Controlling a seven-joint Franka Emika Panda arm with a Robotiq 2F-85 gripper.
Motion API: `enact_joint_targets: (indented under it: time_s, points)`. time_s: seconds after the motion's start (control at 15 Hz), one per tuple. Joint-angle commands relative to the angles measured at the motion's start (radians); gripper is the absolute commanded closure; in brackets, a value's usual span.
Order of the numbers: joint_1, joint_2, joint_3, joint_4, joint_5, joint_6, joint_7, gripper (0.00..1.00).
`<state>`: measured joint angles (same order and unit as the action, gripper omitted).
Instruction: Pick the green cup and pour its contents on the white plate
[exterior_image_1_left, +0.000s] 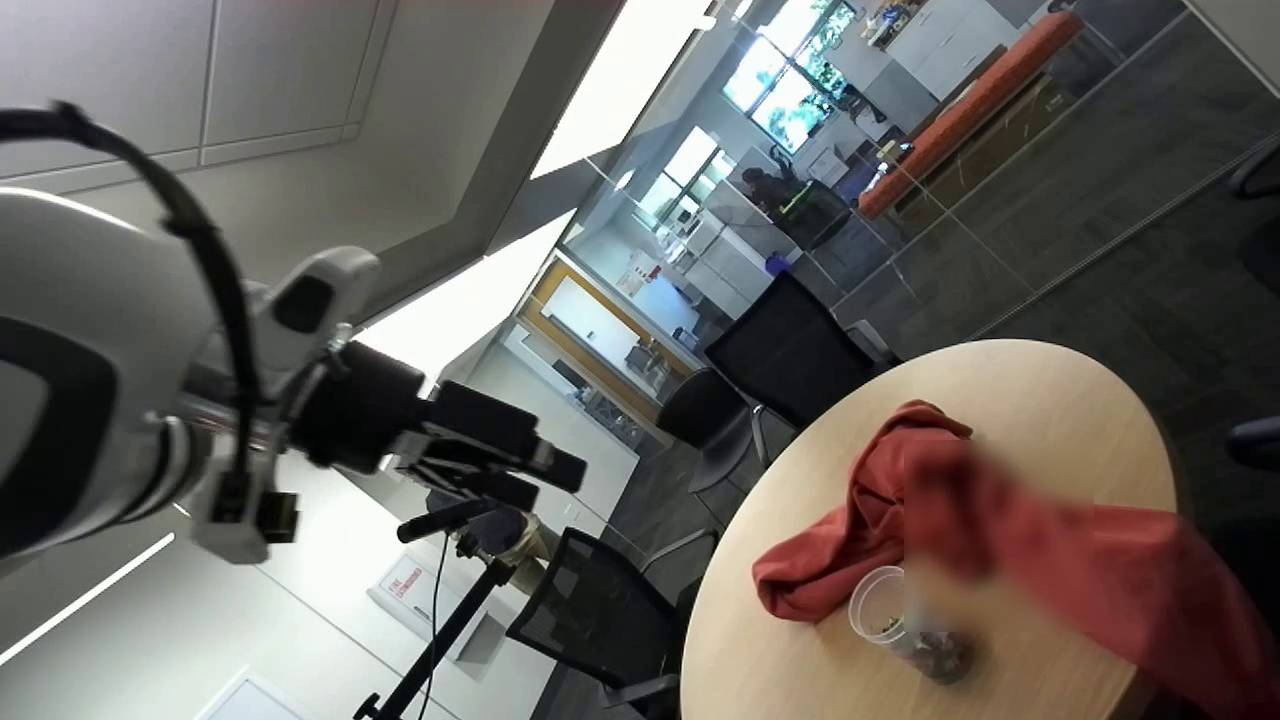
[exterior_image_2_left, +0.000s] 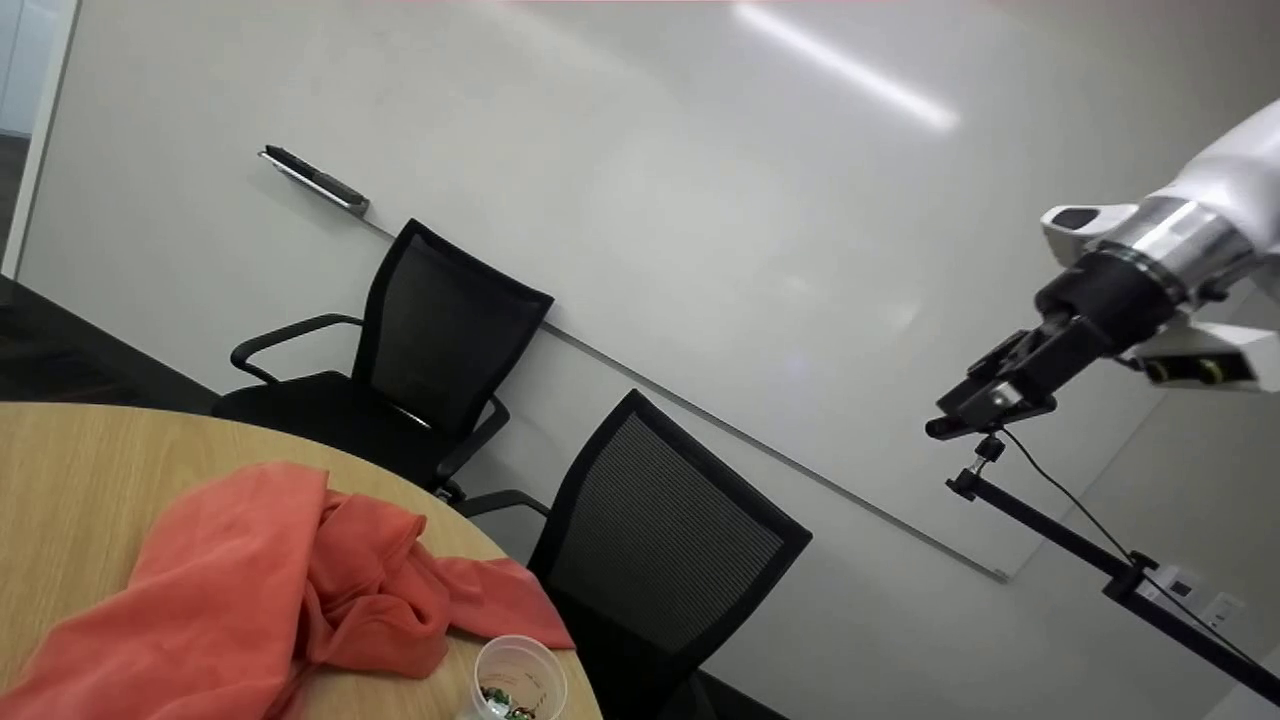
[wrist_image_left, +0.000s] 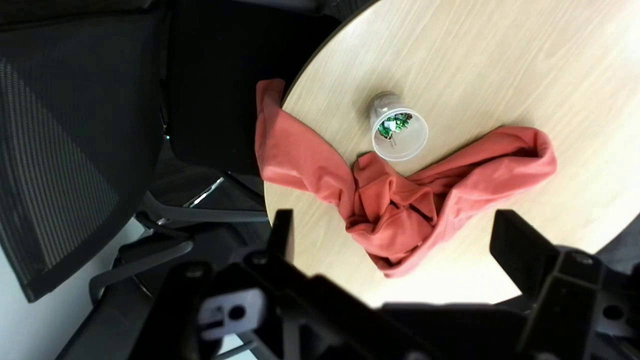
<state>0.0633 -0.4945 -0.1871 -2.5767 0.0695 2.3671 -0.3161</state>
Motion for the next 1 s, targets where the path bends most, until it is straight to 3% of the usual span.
enact_joint_targets:
  time_s: [0.0,0.4,0.47,0.67,0.93]
  points:
    - [0.021,0.263,0.054,0.071,0.041,0.108,0.059,0.0]
    - [0.011,0.564,0.147,0.214,0.082,0.111,0.101,0.0]
    - [-0.004,0.488,0.149,0.146,0.079,0.118,0.069,0.0]
    - [-0.007,0.57,0.168,0.201,0.075,0.118,0.088,0.0]
    - [-0.009,0.574,0.168,0.209,0.076,0.12,0.088,0.0]
